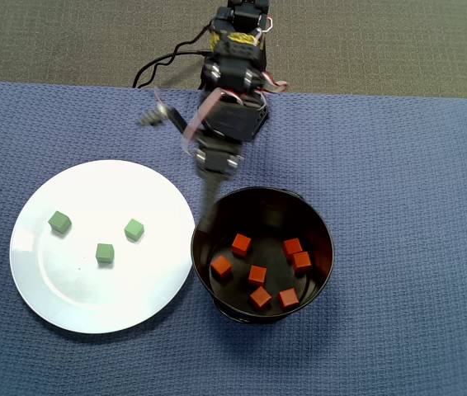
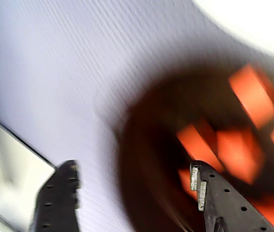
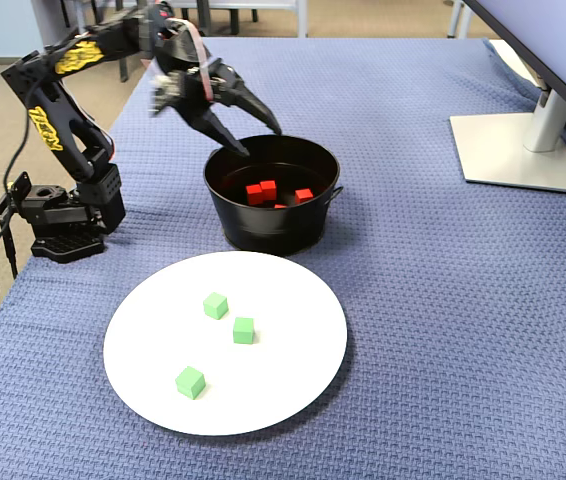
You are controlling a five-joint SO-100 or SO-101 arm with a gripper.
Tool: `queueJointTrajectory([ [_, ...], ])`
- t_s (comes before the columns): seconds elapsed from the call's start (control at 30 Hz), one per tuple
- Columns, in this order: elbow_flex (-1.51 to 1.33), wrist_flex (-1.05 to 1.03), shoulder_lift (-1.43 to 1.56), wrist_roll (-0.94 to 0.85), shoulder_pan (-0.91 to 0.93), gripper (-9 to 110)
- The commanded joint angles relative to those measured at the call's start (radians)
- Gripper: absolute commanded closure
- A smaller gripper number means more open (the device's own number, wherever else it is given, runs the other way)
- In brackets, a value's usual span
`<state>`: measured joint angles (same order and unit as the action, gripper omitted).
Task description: Pick up the red cubes from the white plate and place them in the black recipient
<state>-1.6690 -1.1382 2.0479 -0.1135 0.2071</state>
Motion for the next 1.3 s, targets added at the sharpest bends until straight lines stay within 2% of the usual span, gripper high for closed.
queueJointTrajectory([
  [0.0,-0.080,0.069,0.112,-0.025,0.178,87],
  [0.13,-0.345,0.233,0.230,-0.020,0.291,92],
  [0.23,-0.535,0.327,0.319,-0.008,0.299,94],
  [0.5,-0.828,0.229,0.555,0.046,0.083,96],
  [0.67,-0.894,0.072,0.707,0.091,-0.044,97],
  [0.83,-1.037,0.023,0.842,0.097,-0.137,98],
  [1.0,-1.075,-0.028,0.877,0.091,-0.146,100],
  [1.27,-1.144,0.017,0.913,0.084,-0.114,100],
])
